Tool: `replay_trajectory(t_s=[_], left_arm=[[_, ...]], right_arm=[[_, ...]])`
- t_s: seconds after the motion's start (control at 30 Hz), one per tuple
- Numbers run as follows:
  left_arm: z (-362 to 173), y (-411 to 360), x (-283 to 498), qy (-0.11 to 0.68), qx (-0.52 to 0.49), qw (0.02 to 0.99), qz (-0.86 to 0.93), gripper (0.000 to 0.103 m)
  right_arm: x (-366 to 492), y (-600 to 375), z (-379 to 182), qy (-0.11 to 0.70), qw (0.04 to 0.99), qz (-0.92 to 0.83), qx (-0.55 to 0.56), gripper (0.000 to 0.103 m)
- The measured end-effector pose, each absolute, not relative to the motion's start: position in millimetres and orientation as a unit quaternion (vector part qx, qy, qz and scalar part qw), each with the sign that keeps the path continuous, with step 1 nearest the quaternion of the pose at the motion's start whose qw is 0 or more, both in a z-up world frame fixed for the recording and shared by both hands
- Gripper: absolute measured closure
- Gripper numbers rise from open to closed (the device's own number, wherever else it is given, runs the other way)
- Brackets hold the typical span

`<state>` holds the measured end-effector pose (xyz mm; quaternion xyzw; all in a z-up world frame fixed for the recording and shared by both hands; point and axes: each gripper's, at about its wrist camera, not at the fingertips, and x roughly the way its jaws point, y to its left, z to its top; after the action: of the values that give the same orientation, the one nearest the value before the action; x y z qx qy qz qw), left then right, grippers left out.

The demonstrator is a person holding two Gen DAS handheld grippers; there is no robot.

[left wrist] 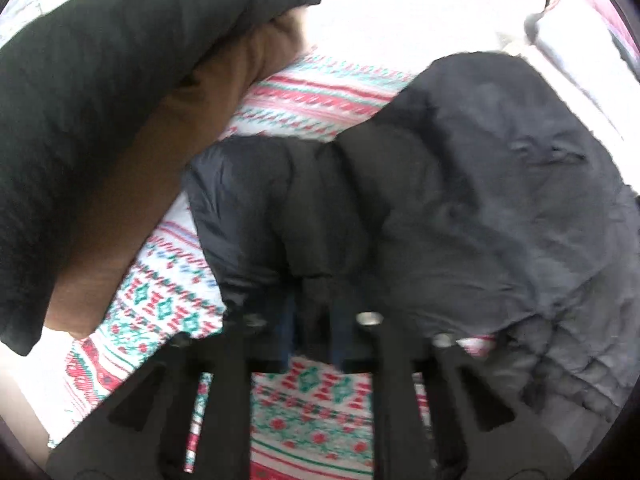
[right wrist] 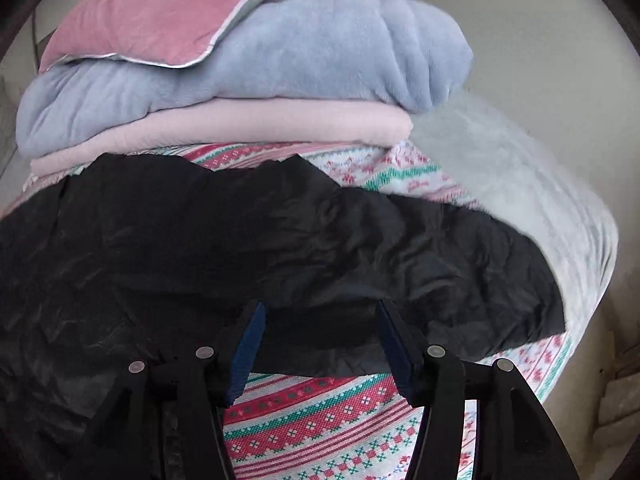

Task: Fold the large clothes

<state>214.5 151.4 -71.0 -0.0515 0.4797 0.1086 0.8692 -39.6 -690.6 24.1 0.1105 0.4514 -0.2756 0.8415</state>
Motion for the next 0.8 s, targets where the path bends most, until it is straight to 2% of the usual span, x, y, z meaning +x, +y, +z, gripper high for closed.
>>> replay_trajectory(t_s=[0.07,0.27,0.43,0.6,0.8], left_arm=[[-52.9,148.2,205.4,0.445,-0.061,0.888,0.103,0.097],[53.3,94.4,139.6,0.219,0.043,0.971,0.087,0.097],[83.4,122.1,131.0,0.197,-0.023,0.978,0.066,0.097],[92.3,145.5,126.7,0.18,-0.039,0.98,0.079,0.097],[95.1,136.3,151.0,0.17,-0.022,0.982,0.075,0.097]], right_arm=[[-45.8,-703.8,16.0,0.454,0.836,-0.269,0.154,0.045],[-56.5,-732.9,-2.6,0.465,0.815,-0.269,0.218,0.045],[-53.9,-727.7,1.7,0.467,0.82,-0.261,0.203,0.045],[-50.1,-718.5,16.1,0.444,0.84,-0.233,0.208,0.045],[-18.0,-655.5,13.8,0.473,0.863,-0.162,0.067,0.045]])
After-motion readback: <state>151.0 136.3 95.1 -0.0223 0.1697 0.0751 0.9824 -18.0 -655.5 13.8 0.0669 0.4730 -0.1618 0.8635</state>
